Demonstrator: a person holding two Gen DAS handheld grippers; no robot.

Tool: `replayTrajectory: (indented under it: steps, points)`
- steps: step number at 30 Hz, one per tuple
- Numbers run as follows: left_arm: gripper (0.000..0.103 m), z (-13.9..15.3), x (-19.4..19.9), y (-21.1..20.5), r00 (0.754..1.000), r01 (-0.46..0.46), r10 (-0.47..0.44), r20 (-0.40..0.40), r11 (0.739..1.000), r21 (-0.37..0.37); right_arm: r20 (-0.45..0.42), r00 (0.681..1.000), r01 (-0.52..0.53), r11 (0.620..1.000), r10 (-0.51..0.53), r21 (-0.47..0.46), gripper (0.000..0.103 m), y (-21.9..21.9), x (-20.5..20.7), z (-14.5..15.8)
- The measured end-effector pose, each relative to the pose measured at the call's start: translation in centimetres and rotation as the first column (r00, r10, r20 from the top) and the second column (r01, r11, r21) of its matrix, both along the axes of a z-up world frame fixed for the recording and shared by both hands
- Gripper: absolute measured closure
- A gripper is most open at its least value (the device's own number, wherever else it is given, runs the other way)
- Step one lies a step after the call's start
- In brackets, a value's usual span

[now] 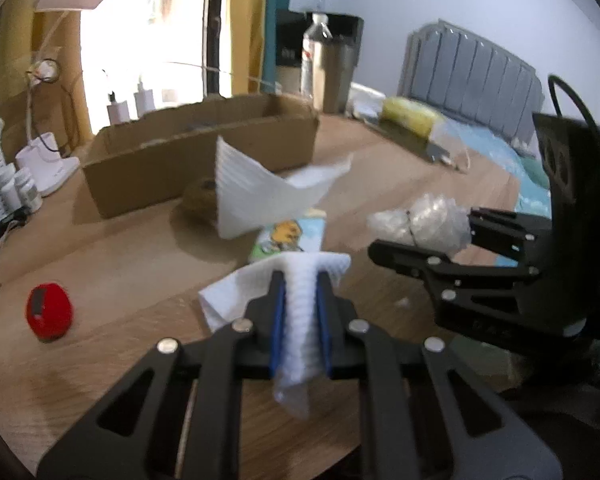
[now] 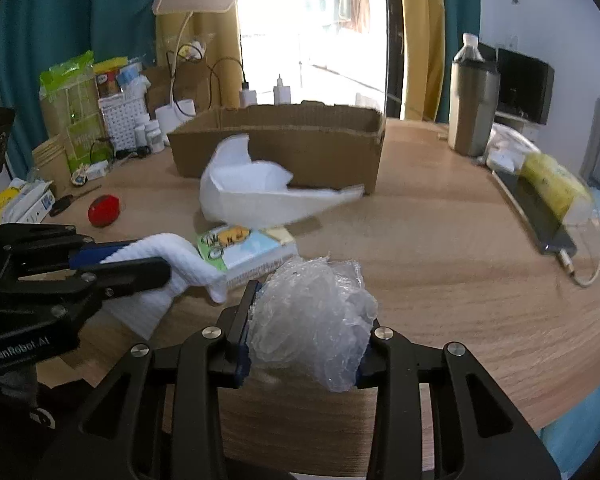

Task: Organize soft objects
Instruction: 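Grasp the bubble-wrap bundle with the right tool while the left tool grasps the white paper towel, then carry the bubble wrap with the right tool while the left tool carries the paper towel over the box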

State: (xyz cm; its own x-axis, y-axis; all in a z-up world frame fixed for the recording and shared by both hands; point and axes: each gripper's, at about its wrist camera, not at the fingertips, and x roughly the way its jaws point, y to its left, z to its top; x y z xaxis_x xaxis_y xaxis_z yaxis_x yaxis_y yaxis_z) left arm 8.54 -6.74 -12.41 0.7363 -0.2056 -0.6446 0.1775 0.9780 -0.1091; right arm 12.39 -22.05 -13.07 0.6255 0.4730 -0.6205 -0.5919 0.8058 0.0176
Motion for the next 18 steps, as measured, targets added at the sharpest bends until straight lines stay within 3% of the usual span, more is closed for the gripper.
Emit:
replayTrajectory:
  steps: [18]
  points:
    - [0.088,4.9,-2.0,4.5,0.98,-0.087,0.101,0.173,0.992,-0.088,0.113,0.994,0.002,1.0,-0.002,0.001,0.066,1.1,-0.8,4.3]
